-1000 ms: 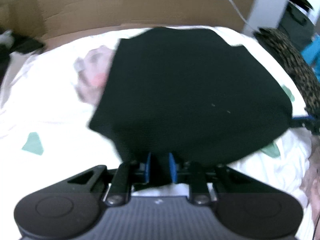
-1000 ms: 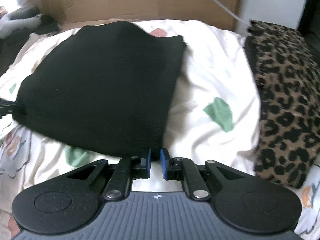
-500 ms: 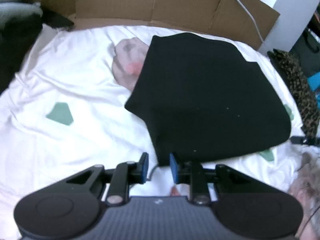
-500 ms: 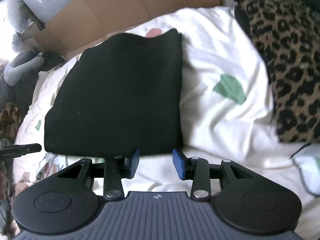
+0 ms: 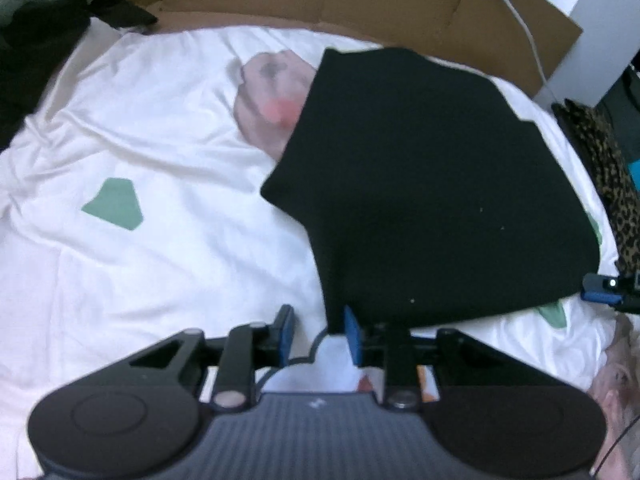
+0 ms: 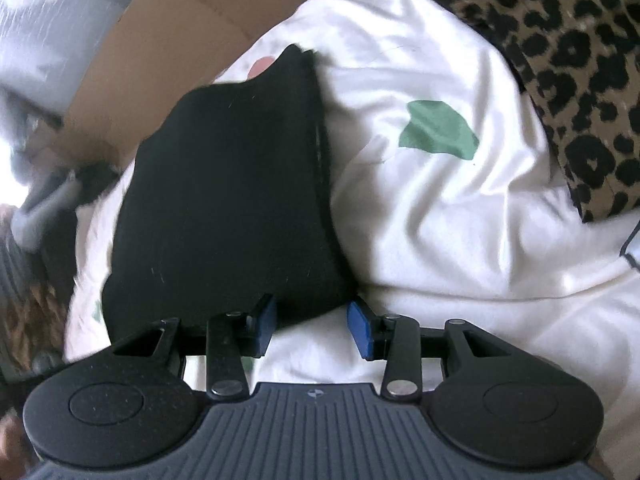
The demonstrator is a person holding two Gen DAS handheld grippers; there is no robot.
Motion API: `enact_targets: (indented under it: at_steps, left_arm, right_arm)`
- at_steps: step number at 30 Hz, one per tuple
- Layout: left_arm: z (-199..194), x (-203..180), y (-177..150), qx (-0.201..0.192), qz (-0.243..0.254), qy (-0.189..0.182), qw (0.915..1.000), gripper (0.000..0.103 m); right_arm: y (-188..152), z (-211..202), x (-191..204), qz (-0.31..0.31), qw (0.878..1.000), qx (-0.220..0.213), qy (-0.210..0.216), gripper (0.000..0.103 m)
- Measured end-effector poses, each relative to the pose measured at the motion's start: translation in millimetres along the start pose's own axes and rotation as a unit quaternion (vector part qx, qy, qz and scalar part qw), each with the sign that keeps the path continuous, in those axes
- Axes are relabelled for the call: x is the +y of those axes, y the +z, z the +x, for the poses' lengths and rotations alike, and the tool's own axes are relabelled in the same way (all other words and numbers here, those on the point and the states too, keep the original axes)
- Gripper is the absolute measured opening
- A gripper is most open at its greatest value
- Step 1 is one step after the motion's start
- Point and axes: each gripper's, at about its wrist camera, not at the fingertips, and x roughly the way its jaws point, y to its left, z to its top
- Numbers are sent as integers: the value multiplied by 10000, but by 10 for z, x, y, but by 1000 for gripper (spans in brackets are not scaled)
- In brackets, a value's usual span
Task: Fold clothes
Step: 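Close both grippers on the edge of the folded shorts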
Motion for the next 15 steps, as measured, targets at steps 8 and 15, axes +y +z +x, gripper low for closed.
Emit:
enact_targets:
  at_steps: [8,15]
  left_arm:
    - [-45,72,14,-38,-400,-288,9988,33]
    - [93,187,26,28,-847,-597,9946,36]
  right_arm:
    - [67,-86,-75,385,9979,-85,521,23]
    - [62,48,-133,717,9932,99,917,34]
